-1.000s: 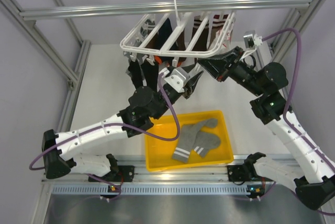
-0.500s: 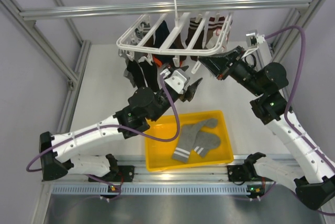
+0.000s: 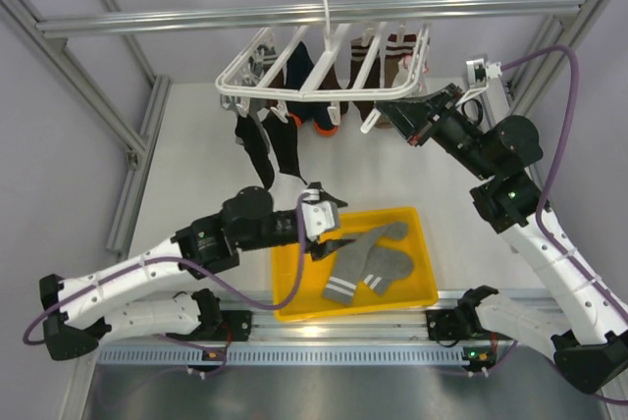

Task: Clip the socks to the hanger
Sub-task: Pick up the sock from the bin.

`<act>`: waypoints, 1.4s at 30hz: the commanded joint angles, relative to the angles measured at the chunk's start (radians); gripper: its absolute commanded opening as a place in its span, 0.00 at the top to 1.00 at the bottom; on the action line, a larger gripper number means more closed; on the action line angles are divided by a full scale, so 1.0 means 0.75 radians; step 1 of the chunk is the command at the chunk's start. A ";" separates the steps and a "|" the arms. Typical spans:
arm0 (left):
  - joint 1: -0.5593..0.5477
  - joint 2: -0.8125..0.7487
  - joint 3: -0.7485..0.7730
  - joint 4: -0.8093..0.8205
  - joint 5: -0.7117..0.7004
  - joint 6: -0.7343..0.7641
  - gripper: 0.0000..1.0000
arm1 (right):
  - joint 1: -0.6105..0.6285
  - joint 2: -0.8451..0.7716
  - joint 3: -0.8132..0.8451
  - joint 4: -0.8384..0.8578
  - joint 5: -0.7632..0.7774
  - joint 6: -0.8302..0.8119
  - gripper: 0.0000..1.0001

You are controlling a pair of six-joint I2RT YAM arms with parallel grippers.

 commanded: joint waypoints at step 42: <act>-0.027 1.282 0.640 -1.479 0.374 2.346 0.44 | 0.000 0.085 0.046 -0.099 0.023 -0.067 1.00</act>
